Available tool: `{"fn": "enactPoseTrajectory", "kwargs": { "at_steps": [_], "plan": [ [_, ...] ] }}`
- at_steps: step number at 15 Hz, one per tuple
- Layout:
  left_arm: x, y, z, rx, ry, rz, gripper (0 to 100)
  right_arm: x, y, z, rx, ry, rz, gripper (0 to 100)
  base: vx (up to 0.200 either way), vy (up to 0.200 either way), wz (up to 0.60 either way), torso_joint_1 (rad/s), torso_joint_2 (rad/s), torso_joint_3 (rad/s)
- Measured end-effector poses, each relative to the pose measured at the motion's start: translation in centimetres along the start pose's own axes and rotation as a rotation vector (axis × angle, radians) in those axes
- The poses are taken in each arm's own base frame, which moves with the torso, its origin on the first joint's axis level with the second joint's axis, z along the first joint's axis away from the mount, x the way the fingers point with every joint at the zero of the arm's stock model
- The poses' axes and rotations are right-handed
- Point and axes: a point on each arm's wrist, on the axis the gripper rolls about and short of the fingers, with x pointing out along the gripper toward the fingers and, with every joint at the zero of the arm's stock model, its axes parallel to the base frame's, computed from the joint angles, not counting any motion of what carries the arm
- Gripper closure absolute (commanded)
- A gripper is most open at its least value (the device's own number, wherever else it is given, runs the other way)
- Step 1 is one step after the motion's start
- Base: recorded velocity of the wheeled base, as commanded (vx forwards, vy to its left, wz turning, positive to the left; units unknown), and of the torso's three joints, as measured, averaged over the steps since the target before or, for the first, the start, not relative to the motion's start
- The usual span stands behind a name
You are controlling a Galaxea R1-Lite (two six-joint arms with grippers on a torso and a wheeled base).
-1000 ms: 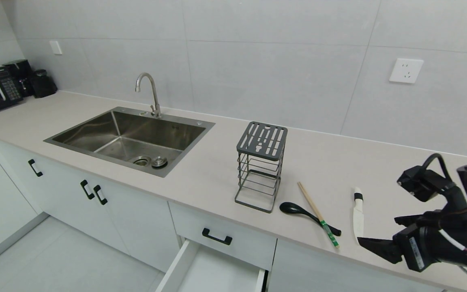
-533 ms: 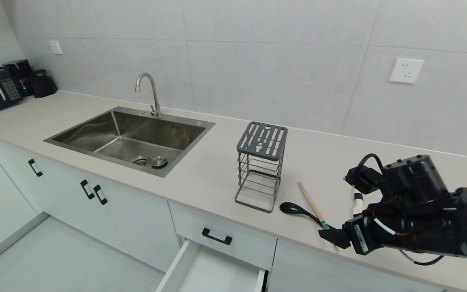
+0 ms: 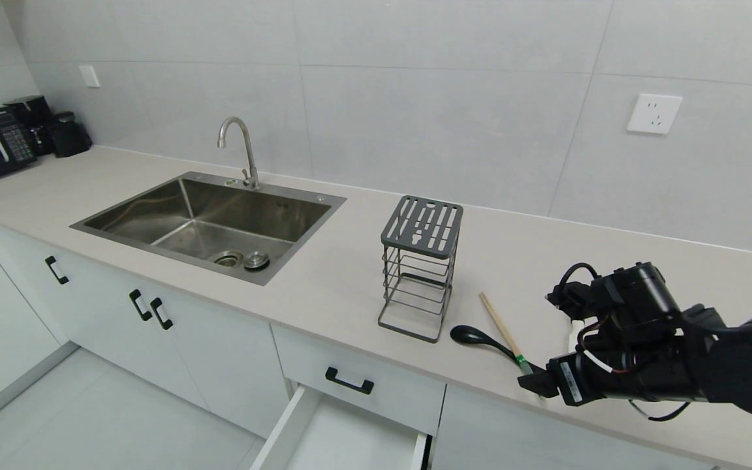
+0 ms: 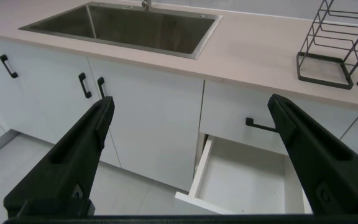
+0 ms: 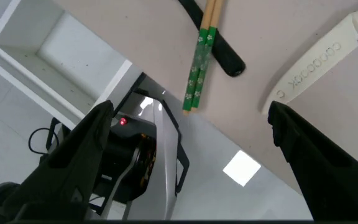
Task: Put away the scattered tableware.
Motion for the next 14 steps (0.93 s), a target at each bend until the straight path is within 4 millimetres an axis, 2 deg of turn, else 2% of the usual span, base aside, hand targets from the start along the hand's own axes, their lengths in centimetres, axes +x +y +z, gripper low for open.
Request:
{"fn": "enactPoseTrajectory", "kwargs": {
  "at_steps": [5, 14],
  "plan": [
    [0.0, 0.0, 0.0, 0.000, 0.000, 0.000, 0, 2.8, 0.4, 0.9, -0.015, -0.005, 0.004, 0, 0.000, 0.000, 0.00, 0.000, 0.00, 0.000],
    [0.0, 0.0, 0.0, 0.000, 0.000, 0.000, 0, 4.7, 1.9, 0.1, -0.050, 0.057, 0.026, 0, 0.000, 0.000, 0.00, 0.000, 0.00, 0.000]
  ]
}}
